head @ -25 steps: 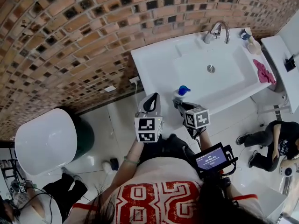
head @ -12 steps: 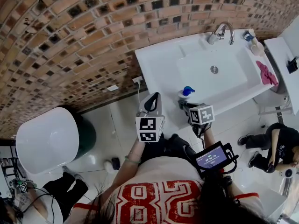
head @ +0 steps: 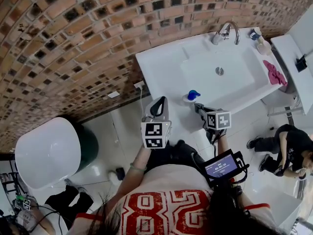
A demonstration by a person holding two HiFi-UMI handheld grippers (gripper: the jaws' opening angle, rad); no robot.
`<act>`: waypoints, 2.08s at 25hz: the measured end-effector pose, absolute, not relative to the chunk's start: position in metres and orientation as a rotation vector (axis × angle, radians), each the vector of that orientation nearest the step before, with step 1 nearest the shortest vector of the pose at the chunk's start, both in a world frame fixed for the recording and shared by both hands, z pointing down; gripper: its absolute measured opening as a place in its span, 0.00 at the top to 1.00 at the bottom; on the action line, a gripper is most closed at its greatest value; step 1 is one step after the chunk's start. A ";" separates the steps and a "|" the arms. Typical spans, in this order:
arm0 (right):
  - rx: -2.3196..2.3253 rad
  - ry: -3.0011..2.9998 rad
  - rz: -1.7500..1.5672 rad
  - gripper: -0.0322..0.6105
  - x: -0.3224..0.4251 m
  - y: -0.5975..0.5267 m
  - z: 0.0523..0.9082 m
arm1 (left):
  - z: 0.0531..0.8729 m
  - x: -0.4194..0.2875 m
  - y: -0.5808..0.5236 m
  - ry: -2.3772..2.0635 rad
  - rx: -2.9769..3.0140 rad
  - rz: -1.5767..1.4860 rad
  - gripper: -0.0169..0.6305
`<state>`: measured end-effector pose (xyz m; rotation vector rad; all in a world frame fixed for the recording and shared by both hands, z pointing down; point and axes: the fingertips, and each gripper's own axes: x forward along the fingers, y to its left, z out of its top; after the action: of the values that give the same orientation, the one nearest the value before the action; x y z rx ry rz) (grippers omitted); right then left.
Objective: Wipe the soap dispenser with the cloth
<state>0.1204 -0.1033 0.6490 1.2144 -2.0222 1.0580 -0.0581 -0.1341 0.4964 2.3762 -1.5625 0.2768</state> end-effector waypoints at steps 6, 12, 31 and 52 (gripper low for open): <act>1.332 -2.126 1.069 0.88 0.125 -0.112 0.600 | 0.494 -0.059 -0.138 -1.540 2.397 0.265 0.97; 1.407 -2.216 1.003 0.88 0.124 -0.120 0.548 | 0.498 -0.058 -0.140 -1.512 2.434 0.268 0.97; 1.244 -2.235 1.038 0.88 0.128 -0.131 0.566 | 0.495 -0.041 -0.147 -1.568 2.360 0.238 0.97; 0.717 -2.276 1.116 0.88 0.111 -0.136 0.625 | 0.505 -0.010 -0.138 -1.899 2.114 0.288 0.97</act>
<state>0.1108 -0.1357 0.6254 0.7170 -2.2758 1.1162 -0.0105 -0.1379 0.5051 2.1136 -1.8995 0.2877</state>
